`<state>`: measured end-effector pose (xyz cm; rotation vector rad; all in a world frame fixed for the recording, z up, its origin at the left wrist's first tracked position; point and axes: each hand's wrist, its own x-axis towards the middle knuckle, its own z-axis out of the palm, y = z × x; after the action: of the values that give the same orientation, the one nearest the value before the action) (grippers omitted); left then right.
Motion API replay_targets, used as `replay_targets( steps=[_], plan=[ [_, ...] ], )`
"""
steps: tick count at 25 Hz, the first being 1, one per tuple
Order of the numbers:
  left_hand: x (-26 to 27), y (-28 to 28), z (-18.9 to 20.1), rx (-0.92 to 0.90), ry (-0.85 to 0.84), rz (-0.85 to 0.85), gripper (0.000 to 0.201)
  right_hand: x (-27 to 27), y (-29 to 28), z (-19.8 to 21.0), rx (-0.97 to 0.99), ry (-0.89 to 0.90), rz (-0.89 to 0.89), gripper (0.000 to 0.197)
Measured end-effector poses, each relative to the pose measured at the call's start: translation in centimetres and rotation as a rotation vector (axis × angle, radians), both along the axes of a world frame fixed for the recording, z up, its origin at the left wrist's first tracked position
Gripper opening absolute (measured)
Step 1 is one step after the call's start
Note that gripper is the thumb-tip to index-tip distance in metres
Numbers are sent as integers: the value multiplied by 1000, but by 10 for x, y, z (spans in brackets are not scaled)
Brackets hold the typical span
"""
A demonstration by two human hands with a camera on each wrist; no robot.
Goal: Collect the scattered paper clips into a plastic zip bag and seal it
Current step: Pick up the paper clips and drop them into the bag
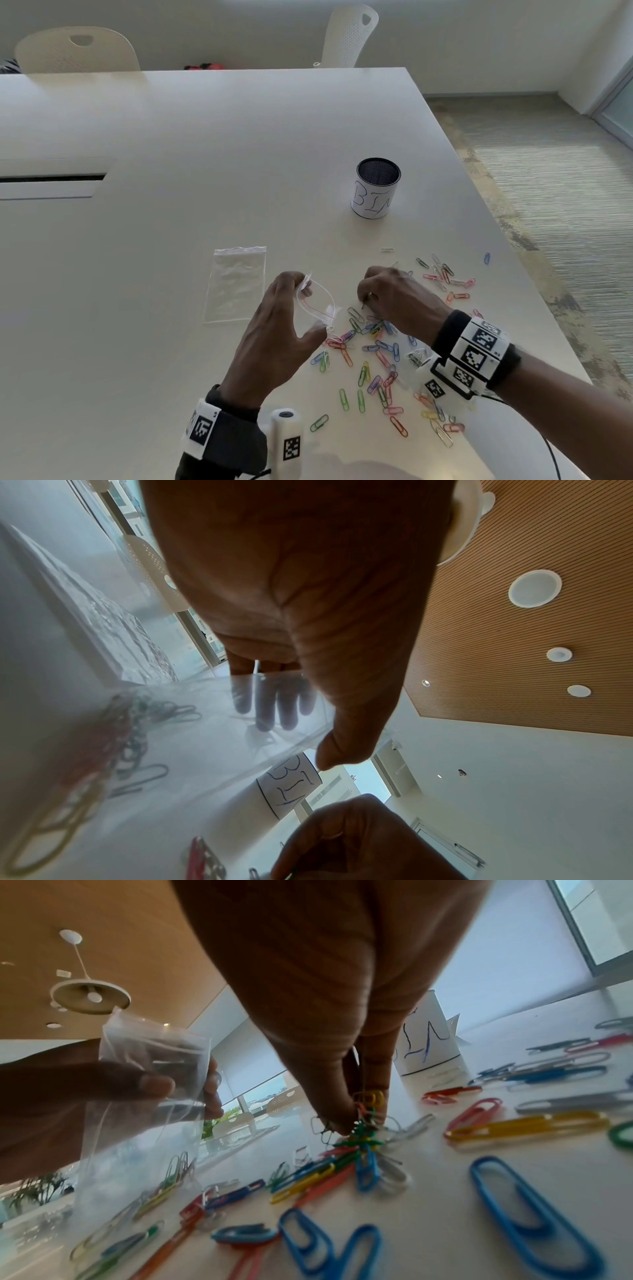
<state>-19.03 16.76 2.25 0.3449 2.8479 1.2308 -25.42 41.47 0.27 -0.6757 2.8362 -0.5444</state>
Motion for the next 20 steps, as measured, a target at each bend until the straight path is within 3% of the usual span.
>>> replay_targets(
  steps=[3, 6, 10, 15, 20],
  plan=[
    [2, -1, 2, 5, -10, 3, 59, 0, 3, 13, -121, -54, -77, 8],
    [3, -1, 3, 4, -8, -1, 58, 7, 0, 38, -392, -95, -193, 9],
    [1, 0, 3, 4, -9, 3, 57, 26, -32, 75, -682, -89, -184, 12],
    [0, 4, 4, 27, -32, -1, 54, 34, -63, 72, -579, -69, -97, 15],
    [2, 0, 3, 33, -41, 21, 55, 39, -58, 82, -613, -74, -89, 17]
  ],
)
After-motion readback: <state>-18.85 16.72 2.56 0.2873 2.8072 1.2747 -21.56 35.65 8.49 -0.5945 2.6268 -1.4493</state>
